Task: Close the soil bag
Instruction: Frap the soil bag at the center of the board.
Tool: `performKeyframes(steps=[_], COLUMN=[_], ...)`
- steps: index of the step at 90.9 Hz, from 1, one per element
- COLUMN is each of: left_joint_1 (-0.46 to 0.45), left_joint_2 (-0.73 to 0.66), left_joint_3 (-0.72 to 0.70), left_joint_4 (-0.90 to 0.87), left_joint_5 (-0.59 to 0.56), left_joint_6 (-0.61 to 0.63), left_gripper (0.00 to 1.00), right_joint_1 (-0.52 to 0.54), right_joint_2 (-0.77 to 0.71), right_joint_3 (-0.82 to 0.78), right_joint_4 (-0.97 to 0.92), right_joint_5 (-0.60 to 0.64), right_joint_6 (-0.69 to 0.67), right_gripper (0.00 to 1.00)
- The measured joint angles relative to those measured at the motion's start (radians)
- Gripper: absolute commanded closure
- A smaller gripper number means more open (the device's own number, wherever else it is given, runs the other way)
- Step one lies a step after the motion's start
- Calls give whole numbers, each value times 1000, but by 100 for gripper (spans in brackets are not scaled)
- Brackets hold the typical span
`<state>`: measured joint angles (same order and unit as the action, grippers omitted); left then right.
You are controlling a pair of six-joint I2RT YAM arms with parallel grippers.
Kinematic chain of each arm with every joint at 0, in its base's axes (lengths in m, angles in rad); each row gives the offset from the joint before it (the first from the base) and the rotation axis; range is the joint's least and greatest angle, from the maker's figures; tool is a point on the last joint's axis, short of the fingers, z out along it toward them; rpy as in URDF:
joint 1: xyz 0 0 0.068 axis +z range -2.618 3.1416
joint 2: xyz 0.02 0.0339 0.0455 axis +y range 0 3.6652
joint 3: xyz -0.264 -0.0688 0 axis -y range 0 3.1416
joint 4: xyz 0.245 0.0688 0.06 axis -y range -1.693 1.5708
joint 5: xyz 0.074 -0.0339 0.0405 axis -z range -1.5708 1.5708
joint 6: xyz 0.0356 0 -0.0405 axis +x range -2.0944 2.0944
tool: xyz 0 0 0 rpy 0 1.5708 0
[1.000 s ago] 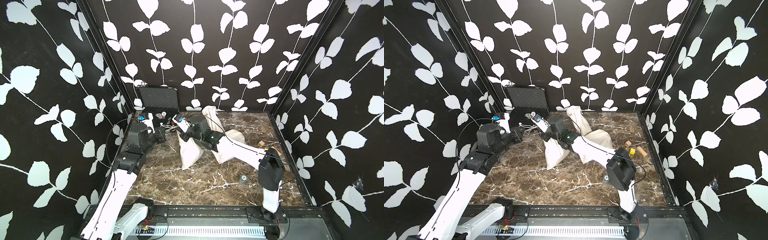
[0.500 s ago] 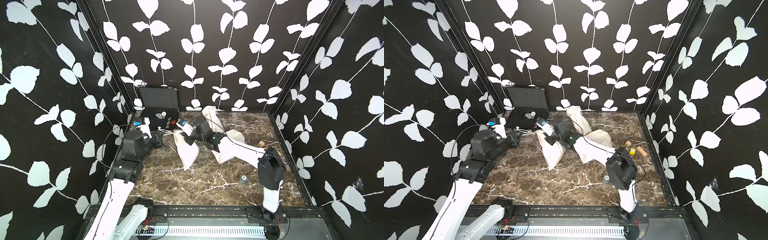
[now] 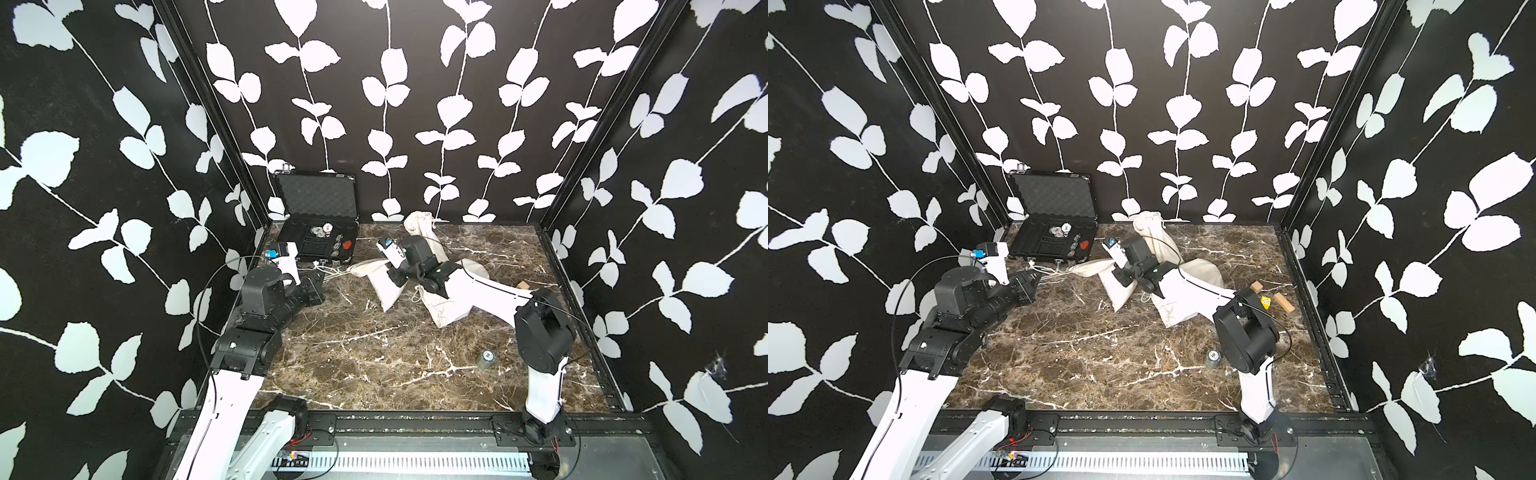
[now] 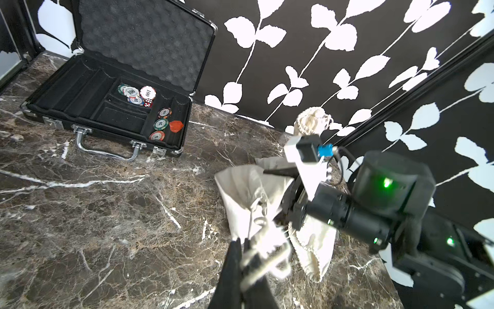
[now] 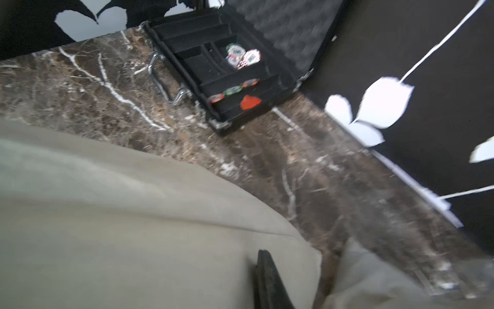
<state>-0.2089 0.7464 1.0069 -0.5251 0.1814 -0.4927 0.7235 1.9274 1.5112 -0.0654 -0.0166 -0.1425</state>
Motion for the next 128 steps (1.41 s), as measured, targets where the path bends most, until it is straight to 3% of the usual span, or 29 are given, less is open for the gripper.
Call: performKeyframes(steps=[13, 42, 65, 80, 92, 128], left_joint_1=[2, 12, 13, 13, 6, 1], left_joint_2=[-53, -80, -118, -89, -69, -75], left_joint_3=[-63, -204, -249, -258, -261, -262], left_joint_4=[65, 214, 322, 382, 412, 421], left_joint_5=[57, 204, 258, 286, 294, 293], left_joint_6=[-11, -66, -92, -118, -135, -148], left_gripper=[100, 100, 100, 100, 100, 100], right_joint_1=[-13, 51, 188, 283, 335, 380], right_joint_2=[-27, -150, -263, -290, -280, -181], right_joint_3=[-17, -438, -523, -513, -486, -370], right_joint_4=[7, 246, 442, 541, 572, 664], right_joint_5=[-11, 72, 72, 65, 67, 129], right_joint_6=[-16, 41, 32, -3, -35, -87], right_gripper=[63, 37, 28, 29, 35, 51])
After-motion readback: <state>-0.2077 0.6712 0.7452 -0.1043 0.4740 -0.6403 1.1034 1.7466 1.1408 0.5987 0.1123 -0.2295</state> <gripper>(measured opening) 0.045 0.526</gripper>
